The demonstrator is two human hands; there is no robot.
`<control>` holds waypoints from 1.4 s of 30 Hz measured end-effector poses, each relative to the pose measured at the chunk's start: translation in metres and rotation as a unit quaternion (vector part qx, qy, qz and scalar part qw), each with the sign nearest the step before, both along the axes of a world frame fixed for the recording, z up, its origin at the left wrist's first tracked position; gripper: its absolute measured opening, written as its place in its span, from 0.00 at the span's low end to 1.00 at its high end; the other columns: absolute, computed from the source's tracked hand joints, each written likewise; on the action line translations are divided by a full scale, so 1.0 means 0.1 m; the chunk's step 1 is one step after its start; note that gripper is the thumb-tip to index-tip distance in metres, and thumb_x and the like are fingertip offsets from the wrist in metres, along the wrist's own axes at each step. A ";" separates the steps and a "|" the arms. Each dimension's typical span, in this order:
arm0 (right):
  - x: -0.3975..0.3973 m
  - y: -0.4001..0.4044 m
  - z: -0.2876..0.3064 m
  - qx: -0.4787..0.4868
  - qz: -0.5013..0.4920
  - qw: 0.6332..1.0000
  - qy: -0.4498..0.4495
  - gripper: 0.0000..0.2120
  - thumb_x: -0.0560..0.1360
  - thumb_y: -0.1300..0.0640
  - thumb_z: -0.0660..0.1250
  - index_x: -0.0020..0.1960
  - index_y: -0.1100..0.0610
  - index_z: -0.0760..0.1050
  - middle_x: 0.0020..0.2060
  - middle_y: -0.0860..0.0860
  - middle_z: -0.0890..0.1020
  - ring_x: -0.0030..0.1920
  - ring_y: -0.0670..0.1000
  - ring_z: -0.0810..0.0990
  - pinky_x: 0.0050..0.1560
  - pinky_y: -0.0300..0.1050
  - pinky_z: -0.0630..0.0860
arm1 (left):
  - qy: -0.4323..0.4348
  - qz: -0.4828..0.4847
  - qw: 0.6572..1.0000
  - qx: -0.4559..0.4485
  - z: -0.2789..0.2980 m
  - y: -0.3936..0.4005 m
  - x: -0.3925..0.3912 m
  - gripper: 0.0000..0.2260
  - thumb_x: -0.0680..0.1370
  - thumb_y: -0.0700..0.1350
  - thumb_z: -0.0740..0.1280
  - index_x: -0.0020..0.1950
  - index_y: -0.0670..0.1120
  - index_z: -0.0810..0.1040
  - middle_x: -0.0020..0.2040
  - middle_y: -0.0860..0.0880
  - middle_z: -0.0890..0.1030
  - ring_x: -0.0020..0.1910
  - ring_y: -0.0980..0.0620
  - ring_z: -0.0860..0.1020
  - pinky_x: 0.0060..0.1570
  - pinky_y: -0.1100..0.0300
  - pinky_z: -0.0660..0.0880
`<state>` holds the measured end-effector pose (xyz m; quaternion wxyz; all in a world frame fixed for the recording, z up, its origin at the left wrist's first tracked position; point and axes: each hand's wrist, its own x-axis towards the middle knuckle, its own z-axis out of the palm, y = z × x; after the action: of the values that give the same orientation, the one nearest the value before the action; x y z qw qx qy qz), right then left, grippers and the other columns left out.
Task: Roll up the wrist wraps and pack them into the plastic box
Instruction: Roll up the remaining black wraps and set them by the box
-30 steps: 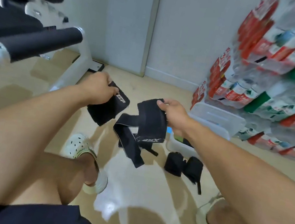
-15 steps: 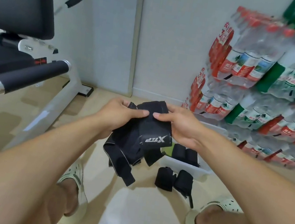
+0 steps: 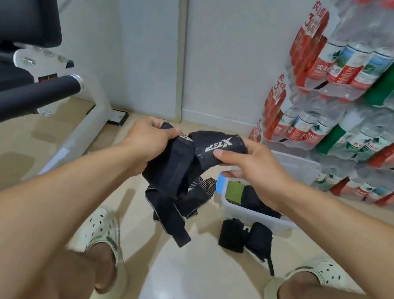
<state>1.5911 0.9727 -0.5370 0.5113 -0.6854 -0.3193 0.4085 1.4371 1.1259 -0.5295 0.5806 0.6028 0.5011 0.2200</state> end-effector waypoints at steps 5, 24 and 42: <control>0.15 0.02 0.03 0.032 -0.094 0.995 -0.020 0.06 0.73 0.65 0.68 0.50 0.59 0.79 0.43 0.53 0.84 0.45 0.52 0.83 0.56 0.54 0.83 | 0.095 -0.058 0.987 0.113 -0.08 0.13 -0.15 0.11 0.75 0.43 0.75 0.42 0.49 0.72 0.43 0.45 0.82 0.41 0.44 0.80 0.41 0.53 0.75; 0.10 -0.07 -0.07 -0.076 0.094 0.974 -0.193 0.27 0.71 0.56 0.80 0.65 0.44 0.74 0.50 0.51 0.85 0.46 0.51 0.86 0.49 0.51 0.85 | 0.013 -0.209 0.978 0.028 -0.02 -0.03 -0.10 0.17 0.69 0.24 0.63 0.47 0.44 0.80 0.36 0.47 0.83 0.35 0.50 0.80 0.39 0.60 0.74; 0.10 -0.02 -0.13 -0.117 0.189 0.951 -0.214 0.49 0.64 0.46 0.84 0.79 0.43 0.62 0.64 0.43 0.81 0.56 0.45 0.82 0.56 0.43 0.81 | 0.029 -0.249 0.964 0.087 0.03 -0.08 -0.12 0.22 0.65 0.20 0.50 0.31 0.40 0.77 0.27 0.46 0.77 0.26 0.54 0.75 0.30 0.66 0.72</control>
<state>1.6007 0.9708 -0.5496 0.2608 -0.7387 -0.4950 0.3758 1.4249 1.1180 -0.5263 0.5473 0.7629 0.3310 0.0938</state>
